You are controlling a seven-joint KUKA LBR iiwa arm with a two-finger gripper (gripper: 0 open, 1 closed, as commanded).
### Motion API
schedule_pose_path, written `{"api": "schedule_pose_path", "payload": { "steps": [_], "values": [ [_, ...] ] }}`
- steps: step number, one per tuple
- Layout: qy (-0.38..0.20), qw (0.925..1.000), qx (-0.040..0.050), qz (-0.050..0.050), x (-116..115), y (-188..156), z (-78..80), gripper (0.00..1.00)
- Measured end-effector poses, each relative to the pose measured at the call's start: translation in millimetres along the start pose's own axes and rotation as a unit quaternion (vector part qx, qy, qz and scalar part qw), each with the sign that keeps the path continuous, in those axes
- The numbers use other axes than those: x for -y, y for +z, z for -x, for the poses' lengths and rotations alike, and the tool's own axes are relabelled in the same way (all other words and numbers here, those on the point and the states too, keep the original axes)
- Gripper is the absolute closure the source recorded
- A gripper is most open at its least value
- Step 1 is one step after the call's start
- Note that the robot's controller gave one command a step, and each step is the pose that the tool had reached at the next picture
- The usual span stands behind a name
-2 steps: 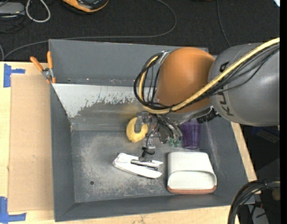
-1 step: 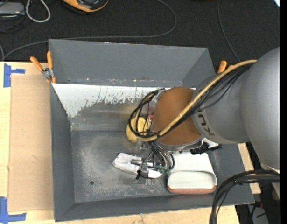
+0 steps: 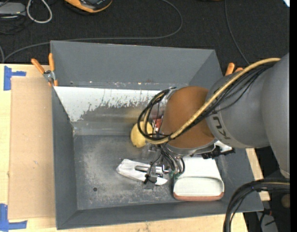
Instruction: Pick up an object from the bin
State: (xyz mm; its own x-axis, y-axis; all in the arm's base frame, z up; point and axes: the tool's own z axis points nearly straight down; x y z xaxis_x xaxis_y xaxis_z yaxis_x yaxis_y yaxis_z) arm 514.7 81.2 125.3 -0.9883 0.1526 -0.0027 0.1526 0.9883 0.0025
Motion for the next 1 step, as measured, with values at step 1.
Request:
{"api": "schedule_pose_path", "payload": {
  "steps": [1],
  "values": [
    [0.002, 1.0000, -0.0079, -0.003, -0.2, 49.6, 1.7, 0.00]
  ]
}}
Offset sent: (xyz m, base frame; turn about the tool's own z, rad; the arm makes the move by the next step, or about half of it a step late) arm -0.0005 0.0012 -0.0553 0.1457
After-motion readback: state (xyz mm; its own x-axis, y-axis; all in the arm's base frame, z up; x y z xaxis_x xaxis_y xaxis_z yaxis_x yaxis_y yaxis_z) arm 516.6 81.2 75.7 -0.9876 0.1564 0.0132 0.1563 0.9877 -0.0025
